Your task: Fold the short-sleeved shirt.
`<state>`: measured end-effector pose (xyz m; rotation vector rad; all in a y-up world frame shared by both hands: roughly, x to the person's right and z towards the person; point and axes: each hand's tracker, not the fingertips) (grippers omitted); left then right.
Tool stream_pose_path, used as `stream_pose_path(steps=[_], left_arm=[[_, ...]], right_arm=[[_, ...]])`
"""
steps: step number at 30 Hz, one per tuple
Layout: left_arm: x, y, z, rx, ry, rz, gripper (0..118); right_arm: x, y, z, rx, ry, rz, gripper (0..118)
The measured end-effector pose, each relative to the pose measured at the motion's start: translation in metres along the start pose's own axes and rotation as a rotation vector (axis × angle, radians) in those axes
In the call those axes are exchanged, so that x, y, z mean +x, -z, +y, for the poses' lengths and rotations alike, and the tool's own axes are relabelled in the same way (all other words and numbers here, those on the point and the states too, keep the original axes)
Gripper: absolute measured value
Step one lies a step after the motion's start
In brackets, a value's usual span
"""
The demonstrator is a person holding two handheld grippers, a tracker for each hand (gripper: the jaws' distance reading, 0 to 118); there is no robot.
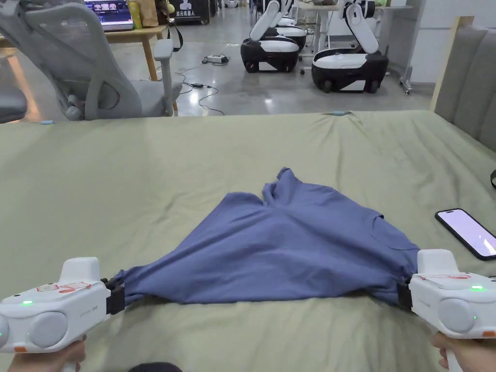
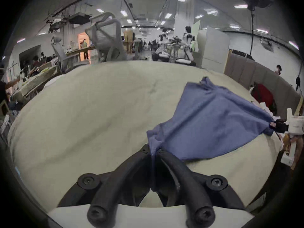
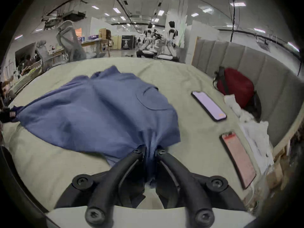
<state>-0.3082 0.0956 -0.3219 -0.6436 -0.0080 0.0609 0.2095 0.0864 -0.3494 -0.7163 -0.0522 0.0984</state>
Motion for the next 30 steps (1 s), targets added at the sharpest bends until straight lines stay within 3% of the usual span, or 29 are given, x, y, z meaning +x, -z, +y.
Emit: stream_pose_path(steps=[6, 11, 12, 14, 15, 16, 17, 20, 21, 23, 24, 25, 28, 30], left_arm=[[0.009, 0.018, -0.021, -0.01, 0.02, 0.085, 2], [0.013, 0.006, -0.009, -0.019, -0.023, 0.094, 11], [0.014, 0.003, -0.005, -0.019, -0.017, 0.114, 19], [0.012, -0.001, 0.002, -0.041, 0.02, 0.181, 82], [0.012, -0.006, 0.005, -0.033, 0.025, 0.183, 112], [0.012, -0.015, 0.009, -0.009, 0.024, 0.171, 118], [0.012, -0.019, 0.014, 0.022, 0.038, 0.175, 110], [0.014, -0.025, 0.03, 0.014, 0.041, 0.178, 108], [0.016, -0.027, 0.034, 0.014, 0.046, 0.188, 101], [0.017, -0.027, 0.037, 0.036, 0.064, 0.205, 47], [0.018, -0.027, 0.038, 0.043, 0.07, 0.21, 16], [0.019, -0.025, 0.038, 0.042, 0.072, 0.213, 0], [0.016, -0.026, 0.038, 0.035, 0.03, 0.194, 0], [0.013, -0.022, 0.035, 0.029, 0.023, 0.19, 0]], right_arm=[[-0.006, 0.02, -0.004, -0.018, -0.036, -0.044, 10], [-0.006, 0.021, -0.004, -0.01, -0.033, -0.076, 26], [-0.005, 0.013, -0.003, -0.002, -0.017, -0.11, 34], [0.001, 0.003, 0.003, 0.003, 0.025, -0.177, 85], [0.005, -0.002, 0.006, 0.009, 0.039, -0.153, 109], [0.008, -0.008, 0.008, 0.04, 0.067, -0.12, 118], [0.007, -0.013, 0.012, 0.081, 0.069, -0.089, 115], [-0.002, -0.021, 0.03, 0.064, 0.034, -0.076, 112], [-0.008, -0.022, 0.035, 0.072, 0.019, -0.084, 108], [-0.02, -0.026, 0.042, 0.115, 0.006, -0.091, 65], [-0.023, -0.028, 0.047, 0.118, 0.003, -0.087, 30], [-0.029, -0.025, 0.05, 0.112, -0.014, -0.084, 1], [-0.041, -0.023, 0.052, 0.096, -0.052, -0.023, 0], [-0.05, -0.023, 0.049, 0.108, -0.07, -0.036, 0]])
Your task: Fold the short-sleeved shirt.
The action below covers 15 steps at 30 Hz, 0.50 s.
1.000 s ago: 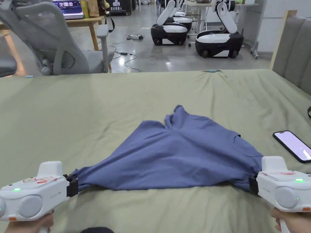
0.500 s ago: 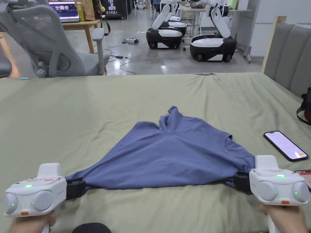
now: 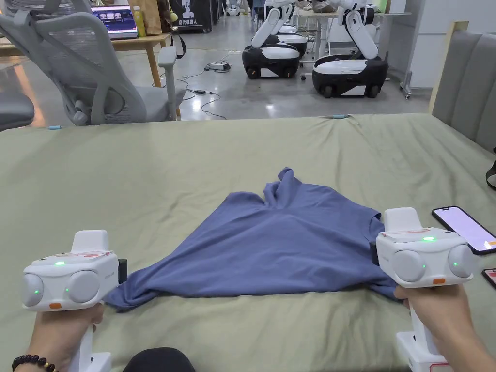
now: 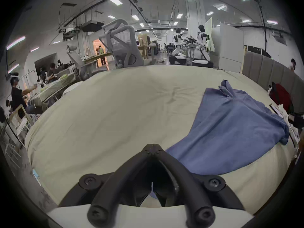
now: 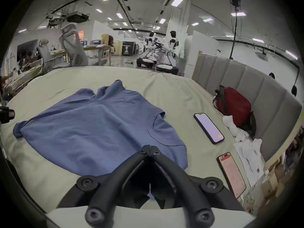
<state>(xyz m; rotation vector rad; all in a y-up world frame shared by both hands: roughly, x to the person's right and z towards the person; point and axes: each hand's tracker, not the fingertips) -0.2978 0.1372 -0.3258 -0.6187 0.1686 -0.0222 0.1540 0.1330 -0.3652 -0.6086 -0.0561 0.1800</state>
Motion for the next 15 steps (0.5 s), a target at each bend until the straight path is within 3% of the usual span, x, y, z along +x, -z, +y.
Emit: stream_pose_path(steps=[2, 3, 4, 5, 6, 7, 9, 11, 14, 15], left_arm=[[-0.003, 0.001, -0.003, -0.01, -0.001, 0.004, 3], [-0.004, 0.004, -0.005, -0.018, 0.0, 0.001, 24], [-0.005, 0.007, -0.007, -0.029, 0.0, -0.014, 70], [-0.006, 0.01, -0.008, -0.04, 0.0, -0.017, 98], [-0.007, 0.014, -0.01, -0.054, 0.0, -0.01, 113], [-0.008, 0.019, -0.012, -0.073, -0.006, 0.017, 112], [-0.01, 0.024, -0.016, -0.062, -0.003, 0.017, 96], [-0.011, 0.032, -0.019, -0.092, 0.004, -0.01, 94], [-0.007, 0.046, -0.028, -0.157, 0.009, -0.03, 81], [-0.006, 0.049, -0.031, -0.161, 0.013, -0.047, 72]], right_arm=[[-0.002, -0.003, 0.002, 0.001, -0.016, 0.003, 0], [-0.003, -0.003, 0.002, 0.0, -0.015, 0.018, 0], [-0.005, -0.003, 0.001, -0.001, -0.011, 0.026, 0], [-0.007, -0.003, 0.0, -0.002, -0.013, 0.028, 0], [-0.007, -0.002, 0.004, -0.005, -0.018, 0.031, 0], [-0.008, -0.002, 0.003, -0.006, -0.023, 0.034, 0], [-0.01, -0.002, 0.004, -0.008, -0.028, 0.041, 0], [-0.011, -0.002, 0.006, -0.009, -0.03, 0.049, 0], [-0.015, 0.001, 0.007, -0.01, -0.039, 0.049, 0], [-0.015, 0.001, 0.007, -0.01, -0.039, 0.051, 0]])
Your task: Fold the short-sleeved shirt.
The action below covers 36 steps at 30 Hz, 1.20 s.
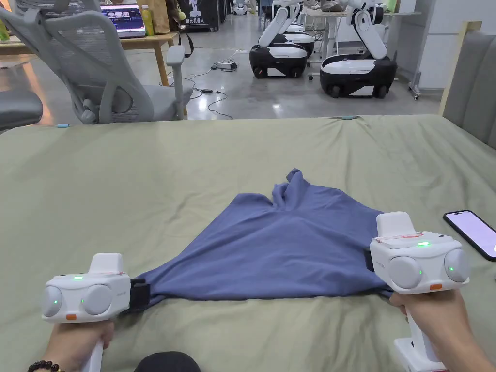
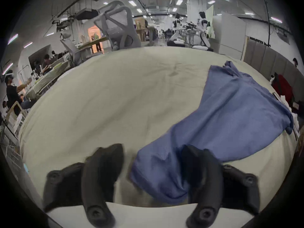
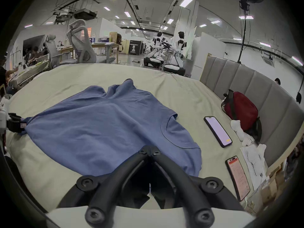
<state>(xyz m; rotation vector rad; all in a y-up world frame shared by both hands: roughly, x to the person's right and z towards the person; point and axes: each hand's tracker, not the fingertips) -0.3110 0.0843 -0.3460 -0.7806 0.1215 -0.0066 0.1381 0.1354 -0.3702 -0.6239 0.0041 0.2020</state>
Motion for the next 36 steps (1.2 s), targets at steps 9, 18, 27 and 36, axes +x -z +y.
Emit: stream_pose_path(steps=[9, 18, 27, 36], left_arm=[[0.013, -0.021, 0.026, 0.106, 0.05, -0.037, 1], [0.034, 0.018, 0.077, 0.072, 0.071, -0.028, 1], [0.045, 0.053, 0.099, 0.025, 0.034, -0.057, 1], [0.044, 0.062, 0.098, 0.022, 0.039, -0.055, 1]], right_arm=[[0.001, 0.014, 0.012, -0.009, -0.014, 0.015, 0], [0.018, 0.118, 0.103, -0.041, 0.0, 0.111, 83], [0.025, 0.255, 0.175, -0.194, -0.039, 0.108, 92], [0.018, 0.296, 0.158, -0.314, -0.06, 0.17, 56]])
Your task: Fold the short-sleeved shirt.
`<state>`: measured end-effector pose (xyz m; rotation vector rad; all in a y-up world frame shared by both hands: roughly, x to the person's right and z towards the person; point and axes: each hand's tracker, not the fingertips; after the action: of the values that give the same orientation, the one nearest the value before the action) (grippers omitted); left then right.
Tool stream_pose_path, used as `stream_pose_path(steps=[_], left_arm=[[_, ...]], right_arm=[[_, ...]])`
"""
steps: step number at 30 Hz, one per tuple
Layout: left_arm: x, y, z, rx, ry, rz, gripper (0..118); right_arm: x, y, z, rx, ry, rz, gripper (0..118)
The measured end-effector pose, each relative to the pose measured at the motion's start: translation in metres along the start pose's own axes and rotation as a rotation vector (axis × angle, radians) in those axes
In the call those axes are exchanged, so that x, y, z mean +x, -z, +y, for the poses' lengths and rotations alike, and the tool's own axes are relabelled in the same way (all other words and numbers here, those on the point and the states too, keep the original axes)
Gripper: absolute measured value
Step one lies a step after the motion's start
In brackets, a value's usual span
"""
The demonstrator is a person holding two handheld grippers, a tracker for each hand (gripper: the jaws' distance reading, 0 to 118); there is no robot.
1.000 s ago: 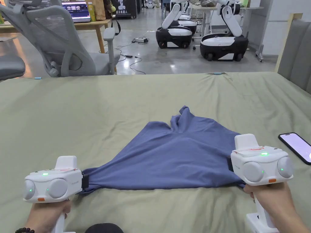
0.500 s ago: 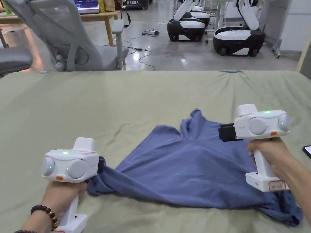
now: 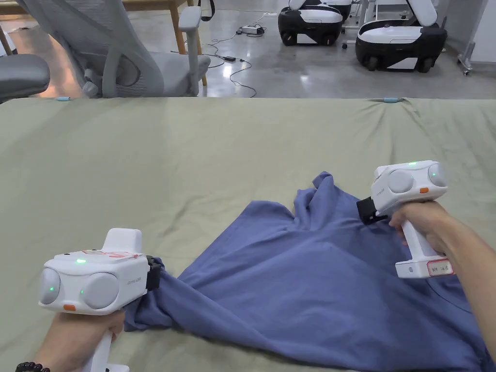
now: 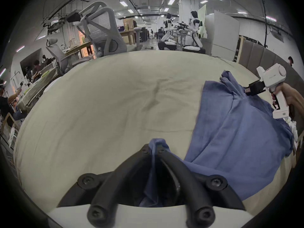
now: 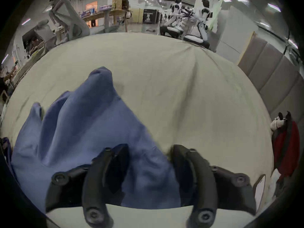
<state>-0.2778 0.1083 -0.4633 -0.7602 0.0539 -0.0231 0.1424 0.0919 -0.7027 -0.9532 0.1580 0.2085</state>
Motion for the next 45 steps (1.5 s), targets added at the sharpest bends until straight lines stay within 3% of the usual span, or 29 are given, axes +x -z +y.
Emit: stream_pose_path(steps=[1, 2, 3, 4, 9, 14, 22, 26, 30, 33, 45], left_arm=[[0.0, 0.002, -0.001, 0.003, 0.004, 0.003, 1], [0.0, 0.003, -0.001, 0.004, 0.007, 0.004, 1], [0.0, 0.004, 0.002, 0.002, 0.01, 0.003, 1], [0.0, 0.004, 0.005, 0.0, 0.011, 0.003, 1], [-0.006, -0.007, 0.051, 0.083, -0.046, 0.017, 1], [-0.014, -0.034, 0.135, 0.193, -0.038, 0.032, 1], [-0.022, -0.096, 0.269, 0.39, 0.0, 0.091, 1], [-0.027, -0.124, 0.33, 0.456, 0.027, 0.077, 1], [-0.027, -0.148, 0.381, 0.506, -0.041, 0.113, 1], [-0.028, -0.16, 0.407, 0.531, -0.091, 0.136, 1], [-0.027, -0.176, 0.423, 0.587, -0.132, 0.159, 1]], right_arm=[[-0.003, -0.005, 0.001, -0.002, -0.008, -0.003, 41], [-0.005, -0.01, 0.003, 0.0, -0.03, 0.005, 15], [-0.009, -0.013, 0.006, 0.009, -0.073, -0.027, 2], [-0.011, -0.021, 0.008, 0.014, -0.096, -0.05, 2], [0.0, -0.073, 0.03, 0.111, -0.05, -0.051, 2], [0.027, -0.151, 0.077, 0.26, -0.067, -0.196, 2], [0.077, -0.279, 0.142, 0.481, -0.024, -0.337, 2], [0.087, -0.331, 0.173, 0.591, -0.002, -0.349, 2], [0.085, -0.368, 0.205, 0.677, -0.002, -0.371, 2], [0.084, -0.388, 0.225, 0.734, 0.041, -0.364, 2], [0.09, -0.393, 0.237, 0.799, 0.115, -0.331, 2]])
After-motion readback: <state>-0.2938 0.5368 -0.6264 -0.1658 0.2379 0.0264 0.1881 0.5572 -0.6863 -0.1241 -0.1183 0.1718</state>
